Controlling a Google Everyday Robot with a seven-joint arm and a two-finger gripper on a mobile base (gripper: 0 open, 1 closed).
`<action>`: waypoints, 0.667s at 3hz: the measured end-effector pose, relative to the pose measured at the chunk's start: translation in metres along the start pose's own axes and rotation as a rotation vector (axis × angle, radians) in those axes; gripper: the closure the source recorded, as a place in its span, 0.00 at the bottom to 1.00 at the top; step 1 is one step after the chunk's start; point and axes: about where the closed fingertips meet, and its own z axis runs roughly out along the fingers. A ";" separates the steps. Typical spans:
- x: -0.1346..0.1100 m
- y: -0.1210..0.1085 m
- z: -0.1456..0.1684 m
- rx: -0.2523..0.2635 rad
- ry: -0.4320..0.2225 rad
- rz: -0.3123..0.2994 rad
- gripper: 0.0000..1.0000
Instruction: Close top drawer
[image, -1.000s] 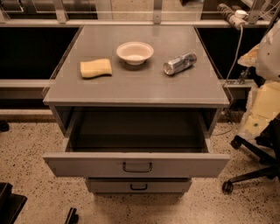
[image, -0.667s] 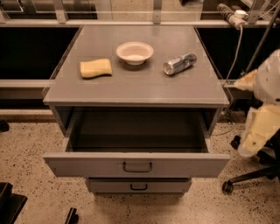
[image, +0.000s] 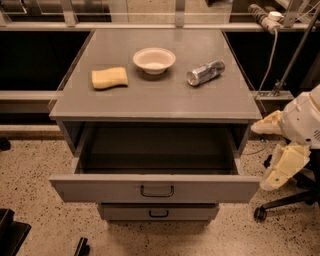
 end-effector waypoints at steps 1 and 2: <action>0.000 0.000 0.000 0.001 0.001 0.001 0.42; 0.000 0.000 0.000 0.001 0.001 0.001 0.65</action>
Offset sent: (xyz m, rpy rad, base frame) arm 0.0000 0.0000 0.0002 -0.0008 0.0002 -0.0017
